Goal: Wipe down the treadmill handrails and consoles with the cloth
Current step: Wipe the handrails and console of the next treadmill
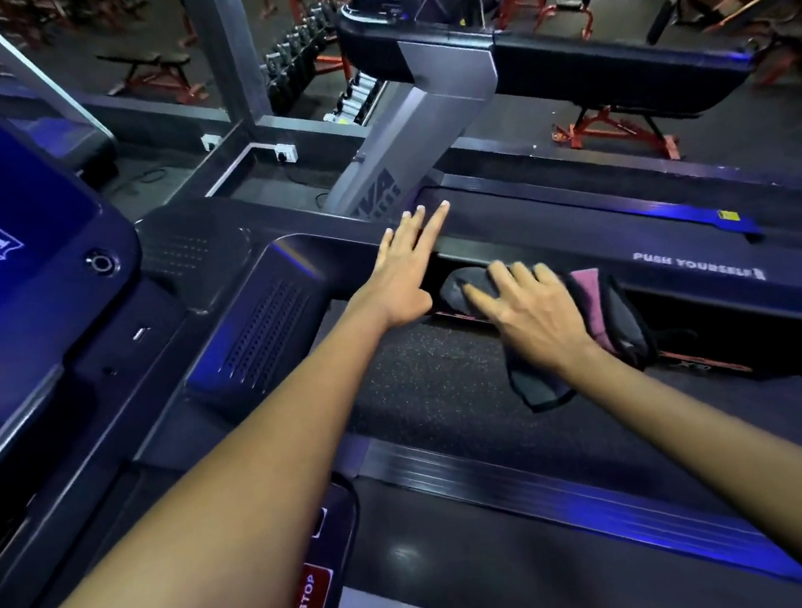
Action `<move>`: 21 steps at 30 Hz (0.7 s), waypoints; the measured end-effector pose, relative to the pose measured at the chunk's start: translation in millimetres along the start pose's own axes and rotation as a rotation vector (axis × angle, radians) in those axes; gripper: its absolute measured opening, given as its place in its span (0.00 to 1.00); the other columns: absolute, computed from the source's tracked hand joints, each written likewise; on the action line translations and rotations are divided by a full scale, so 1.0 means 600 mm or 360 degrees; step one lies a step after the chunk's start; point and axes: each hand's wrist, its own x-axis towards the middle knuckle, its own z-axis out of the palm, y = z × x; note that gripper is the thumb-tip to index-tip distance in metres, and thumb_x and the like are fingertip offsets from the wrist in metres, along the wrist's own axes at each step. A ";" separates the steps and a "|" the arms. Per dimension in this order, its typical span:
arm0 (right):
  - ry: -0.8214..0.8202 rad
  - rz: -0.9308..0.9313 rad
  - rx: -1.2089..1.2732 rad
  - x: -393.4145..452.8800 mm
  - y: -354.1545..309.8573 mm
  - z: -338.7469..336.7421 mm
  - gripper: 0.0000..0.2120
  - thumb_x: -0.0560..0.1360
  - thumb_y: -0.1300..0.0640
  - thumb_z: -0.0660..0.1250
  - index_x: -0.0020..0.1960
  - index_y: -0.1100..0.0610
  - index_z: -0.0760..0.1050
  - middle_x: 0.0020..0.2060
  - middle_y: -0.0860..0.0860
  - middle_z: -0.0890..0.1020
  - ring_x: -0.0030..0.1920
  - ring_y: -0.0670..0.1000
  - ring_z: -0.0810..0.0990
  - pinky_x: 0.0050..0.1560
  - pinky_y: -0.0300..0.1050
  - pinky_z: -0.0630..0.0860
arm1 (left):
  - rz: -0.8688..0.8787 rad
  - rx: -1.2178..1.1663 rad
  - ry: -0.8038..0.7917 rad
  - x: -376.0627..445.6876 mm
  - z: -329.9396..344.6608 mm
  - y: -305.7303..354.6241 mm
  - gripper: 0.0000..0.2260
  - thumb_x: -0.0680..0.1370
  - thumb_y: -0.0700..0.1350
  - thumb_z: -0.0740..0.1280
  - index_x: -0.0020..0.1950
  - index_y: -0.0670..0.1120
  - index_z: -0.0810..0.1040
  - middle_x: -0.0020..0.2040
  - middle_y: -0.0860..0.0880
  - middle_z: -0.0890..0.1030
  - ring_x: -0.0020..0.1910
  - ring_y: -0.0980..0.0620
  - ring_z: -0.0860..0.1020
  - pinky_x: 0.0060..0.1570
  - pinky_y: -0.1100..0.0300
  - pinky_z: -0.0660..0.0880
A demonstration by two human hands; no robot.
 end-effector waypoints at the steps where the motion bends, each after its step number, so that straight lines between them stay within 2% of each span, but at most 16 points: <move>1: 0.0024 0.0007 -0.0004 0.009 -0.004 -0.002 0.16 0.72 0.60 0.56 0.55 0.55 0.78 0.42 0.56 0.77 0.35 0.55 0.75 0.33 0.46 0.68 | 0.0006 0.0021 0.0012 0.000 0.000 0.000 0.49 0.65 0.25 0.60 0.77 0.52 0.38 0.78 0.44 0.41 0.76 0.48 0.38 0.72 0.53 0.36; 6: -0.0037 -0.0027 0.0057 0.048 -0.032 -0.005 0.17 0.71 0.60 0.55 0.53 0.54 0.79 0.42 0.56 0.77 0.34 0.55 0.75 0.32 0.46 0.68 | -0.0087 0.0110 0.0131 -0.007 -0.001 0.004 0.49 0.66 0.29 0.63 0.77 0.51 0.37 0.78 0.46 0.39 0.76 0.47 0.37 0.70 0.49 0.33; 12: -0.0176 -0.0003 0.0091 0.027 -0.001 -0.018 0.18 0.70 0.58 0.54 0.52 0.52 0.79 0.41 0.55 0.76 0.34 0.54 0.74 0.32 0.45 0.67 | -0.0412 -0.0028 0.0220 -0.009 -0.009 0.008 0.50 0.65 0.32 0.64 0.77 0.51 0.38 0.78 0.49 0.38 0.76 0.48 0.38 0.70 0.41 0.36; 14: -0.0237 0.0026 0.0175 0.042 -0.005 -0.024 0.15 0.69 0.57 0.57 0.50 0.51 0.79 0.39 0.53 0.75 0.32 0.53 0.74 0.31 0.44 0.66 | -0.0487 -0.0089 0.0248 -0.009 -0.010 0.010 0.48 0.65 0.32 0.64 0.77 0.50 0.40 0.78 0.49 0.39 0.76 0.49 0.39 0.71 0.42 0.36; 16: -0.0313 0.0082 0.0317 0.071 -0.017 -0.027 0.12 0.68 0.56 0.67 0.51 0.50 0.79 0.39 0.53 0.75 0.31 0.53 0.75 0.29 0.44 0.67 | -0.0493 -0.0044 0.0269 -0.011 -0.011 0.012 0.47 0.66 0.33 0.65 0.78 0.47 0.42 0.78 0.48 0.41 0.77 0.49 0.41 0.71 0.42 0.38; 18: -0.0441 0.0172 0.0511 0.097 -0.026 -0.037 0.16 0.67 0.56 0.71 0.56 0.51 0.78 0.43 0.55 0.76 0.33 0.56 0.78 0.30 0.45 0.68 | -0.0506 0.0048 0.0327 -0.020 -0.010 0.015 0.45 0.66 0.35 0.67 0.77 0.45 0.45 0.78 0.47 0.42 0.77 0.49 0.42 0.72 0.43 0.39; 21: -0.0676 0.0245 0.0772 0.107 -0.038 -0.041 0.18 0.78 0.56 0.60 0.67 0.52 0.68 0.57 0.59 0.71 0.45 0.60 0.79 0.35 0.47 0.65 | -0.0621 0.0133 0.0376 -0.043 -0.009 0.018 0.40 0.69 0.39 0.67 0.76 0.42 0.51 0.78 0.46 0.43 0.77 0.48 0.43 0.72 0.44 0.40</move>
